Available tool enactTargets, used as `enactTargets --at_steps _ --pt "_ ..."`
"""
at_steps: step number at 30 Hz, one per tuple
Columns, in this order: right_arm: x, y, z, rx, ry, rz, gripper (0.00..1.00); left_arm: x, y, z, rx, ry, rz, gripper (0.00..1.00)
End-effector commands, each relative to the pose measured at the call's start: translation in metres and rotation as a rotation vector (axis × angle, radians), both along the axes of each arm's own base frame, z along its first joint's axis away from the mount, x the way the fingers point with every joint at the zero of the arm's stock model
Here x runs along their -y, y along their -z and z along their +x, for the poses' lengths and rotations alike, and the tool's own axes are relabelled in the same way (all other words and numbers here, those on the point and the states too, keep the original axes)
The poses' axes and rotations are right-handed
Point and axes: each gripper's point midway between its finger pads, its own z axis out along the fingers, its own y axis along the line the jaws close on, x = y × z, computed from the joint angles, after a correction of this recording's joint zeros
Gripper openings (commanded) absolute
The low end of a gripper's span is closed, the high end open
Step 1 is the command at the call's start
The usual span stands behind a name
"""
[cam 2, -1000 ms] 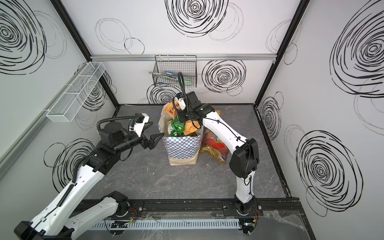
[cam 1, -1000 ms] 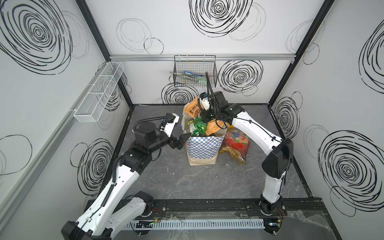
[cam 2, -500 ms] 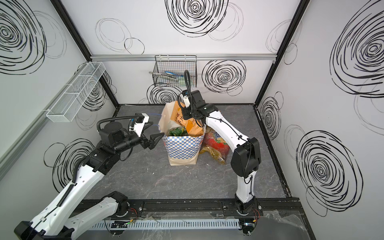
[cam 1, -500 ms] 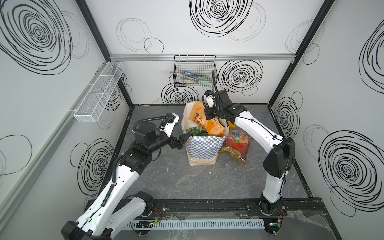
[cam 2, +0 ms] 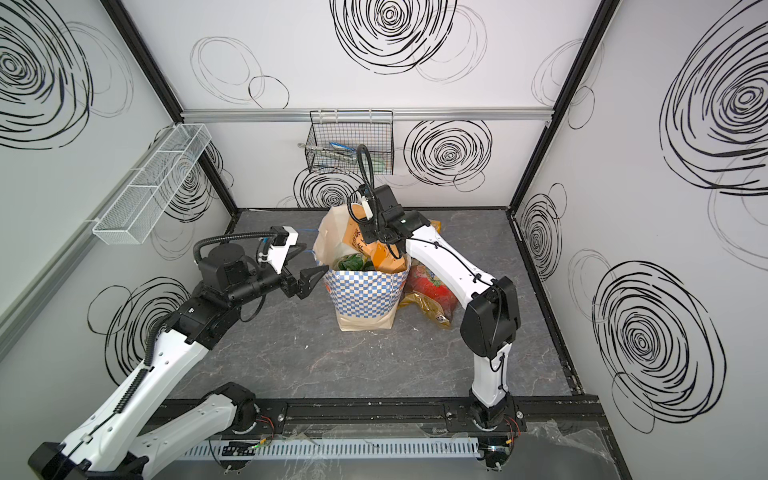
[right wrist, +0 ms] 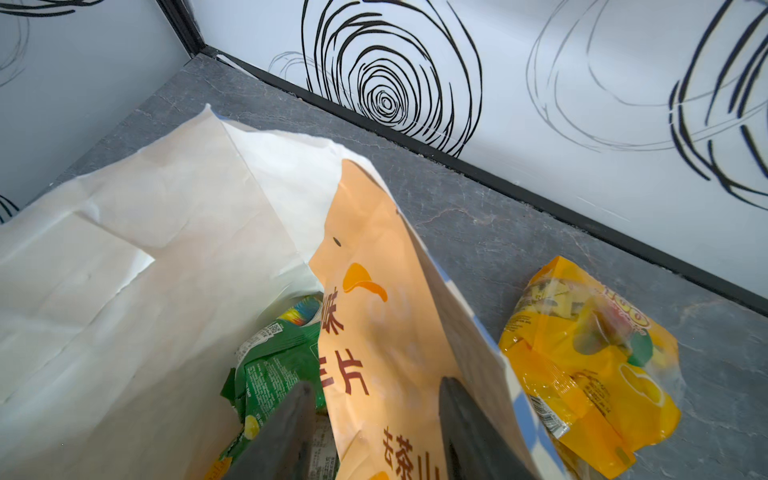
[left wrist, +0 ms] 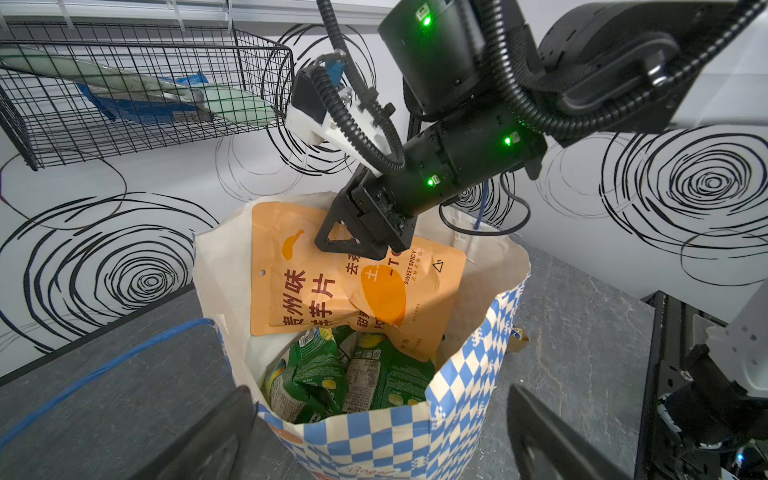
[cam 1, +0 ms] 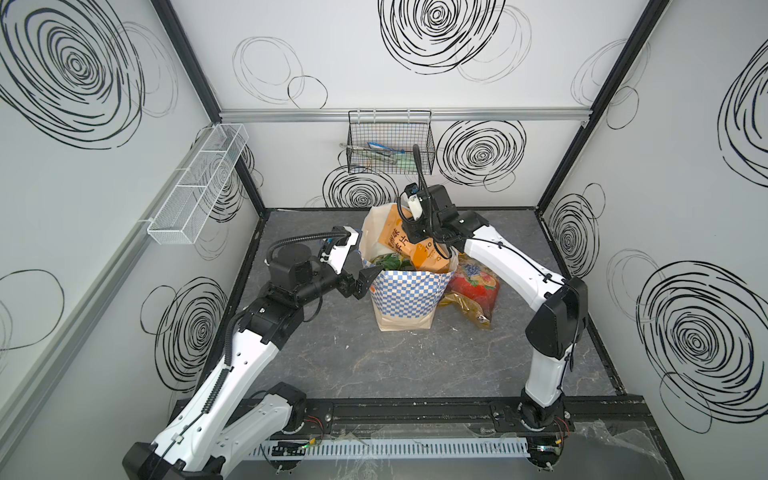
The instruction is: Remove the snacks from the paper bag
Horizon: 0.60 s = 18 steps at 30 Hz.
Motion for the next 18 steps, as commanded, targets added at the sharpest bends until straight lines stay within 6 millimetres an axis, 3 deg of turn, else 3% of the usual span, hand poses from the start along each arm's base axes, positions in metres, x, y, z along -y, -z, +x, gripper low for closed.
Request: enactTargets --at_steps 1,7,12,16,18 --pt "0.024 -0.028 -0.004 0.049 0.073 -0.056 0.59 0.000 -0.019 0.001 0.068 0.004 -0.027 0.96" --pt "0.035 -0.005 -0.008 0.003 0.106 -0.127 0.69 0.000 -0.019 0.000 0.068 0.004 -0.027 0.96" --pt "0.034 0.015 -0.010 -0.053 0.084 -0.128 0.76 0.000 -0.020 0.000 0.070 0.005 -0.029 0.96" --pt "0.022 0.034 -0.013 -0.122 0.027 -0.096 0.76 -0.001 -0.020 0.000 0.072 0.002 -0.028 0.96" --pt "0.016 0.040 -0.013 -0.147 0.010 -0.075 0.71 -0.001 -0.021 0.000 0.074 0.002 -0.028 0.96"
